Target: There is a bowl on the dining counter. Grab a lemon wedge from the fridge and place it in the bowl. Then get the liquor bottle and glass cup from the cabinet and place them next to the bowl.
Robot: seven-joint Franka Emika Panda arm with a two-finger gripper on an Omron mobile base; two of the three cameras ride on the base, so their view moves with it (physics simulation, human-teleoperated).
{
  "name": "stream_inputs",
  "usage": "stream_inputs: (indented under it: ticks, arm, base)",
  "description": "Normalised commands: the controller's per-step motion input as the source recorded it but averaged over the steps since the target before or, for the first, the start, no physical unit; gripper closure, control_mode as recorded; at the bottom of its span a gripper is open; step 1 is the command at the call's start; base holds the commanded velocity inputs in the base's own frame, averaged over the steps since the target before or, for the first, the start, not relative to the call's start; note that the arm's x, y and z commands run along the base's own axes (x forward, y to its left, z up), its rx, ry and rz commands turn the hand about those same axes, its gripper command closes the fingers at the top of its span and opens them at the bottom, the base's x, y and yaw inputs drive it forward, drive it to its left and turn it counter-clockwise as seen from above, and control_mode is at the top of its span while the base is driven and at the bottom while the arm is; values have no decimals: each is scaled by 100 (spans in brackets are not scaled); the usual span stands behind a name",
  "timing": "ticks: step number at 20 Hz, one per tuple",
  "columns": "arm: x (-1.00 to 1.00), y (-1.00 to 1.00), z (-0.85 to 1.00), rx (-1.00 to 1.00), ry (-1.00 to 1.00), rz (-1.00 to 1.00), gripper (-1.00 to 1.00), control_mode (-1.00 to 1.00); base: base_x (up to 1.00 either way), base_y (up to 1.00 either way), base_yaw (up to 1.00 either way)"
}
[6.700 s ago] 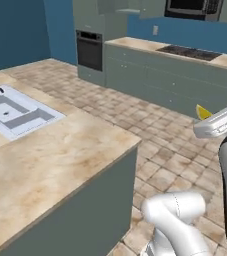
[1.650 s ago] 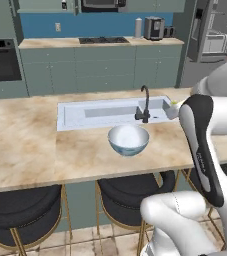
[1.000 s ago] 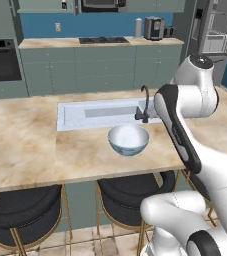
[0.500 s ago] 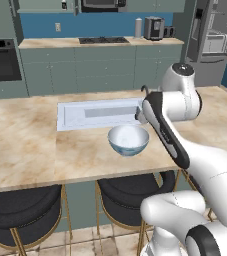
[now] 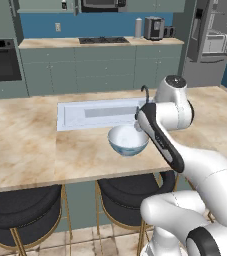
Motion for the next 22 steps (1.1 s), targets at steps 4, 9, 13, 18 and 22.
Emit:
stream_inputs:
  ticks: [4, 9, 13, 18, 22]
  arm:
    - [24, 6, -37, 0, 1, 0, 100, -100]
    - [38, 0, -21, 0, 1, 0, 100, -100]
    - [38, 0, -21, 0, 1, 0, 100, -100]
    - [25, 1, -22, 0, 0, 0, 100, -100]
    - [12, 9, -22, 0, 0, 0, 100, -100]
  base:
    - [0, 0, 0]
    - [0, 0, 0]
    - [0, 0, 0]
    - [0, 0, 0]
    - [0, 0, 0]
